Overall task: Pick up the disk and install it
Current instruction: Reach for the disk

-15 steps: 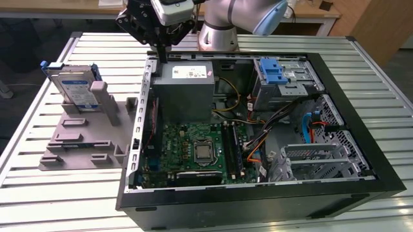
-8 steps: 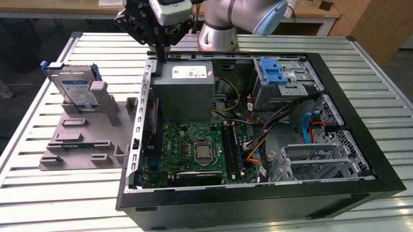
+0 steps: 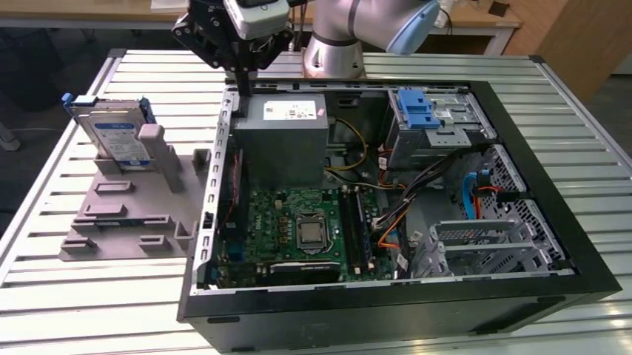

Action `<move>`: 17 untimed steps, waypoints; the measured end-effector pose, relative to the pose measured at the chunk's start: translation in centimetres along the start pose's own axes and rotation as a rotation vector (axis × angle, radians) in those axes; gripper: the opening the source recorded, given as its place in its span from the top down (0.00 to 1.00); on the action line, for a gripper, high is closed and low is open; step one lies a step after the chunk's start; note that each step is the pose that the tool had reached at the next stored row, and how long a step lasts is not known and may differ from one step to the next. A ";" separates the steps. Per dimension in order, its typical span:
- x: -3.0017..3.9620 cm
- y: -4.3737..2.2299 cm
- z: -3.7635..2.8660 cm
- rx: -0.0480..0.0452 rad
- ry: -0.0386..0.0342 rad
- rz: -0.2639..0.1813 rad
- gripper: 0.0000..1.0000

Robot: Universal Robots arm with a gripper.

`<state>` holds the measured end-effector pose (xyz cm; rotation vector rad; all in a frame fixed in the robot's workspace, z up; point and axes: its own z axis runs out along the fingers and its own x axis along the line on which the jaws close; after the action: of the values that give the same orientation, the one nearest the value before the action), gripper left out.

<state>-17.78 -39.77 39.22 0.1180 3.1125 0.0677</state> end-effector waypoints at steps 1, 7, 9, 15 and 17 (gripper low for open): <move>0.04 0.00 0.00 0.0001 0.0001 0.000 0.89; 0.32 -0.02 0.00 0.0000 0.0000 0.000 0.89; 0.42 -0.03 0.00 0.0000 0.0000 0.000 0.89; 0.69 -0.05 0.00 0.0000 0.0000 0.000 0.89; 0.78 -0.06 0.00 0.0000 0.0000 0.000 0.89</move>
<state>-18.57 -39.77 39.20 0.1181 3.1125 0.0677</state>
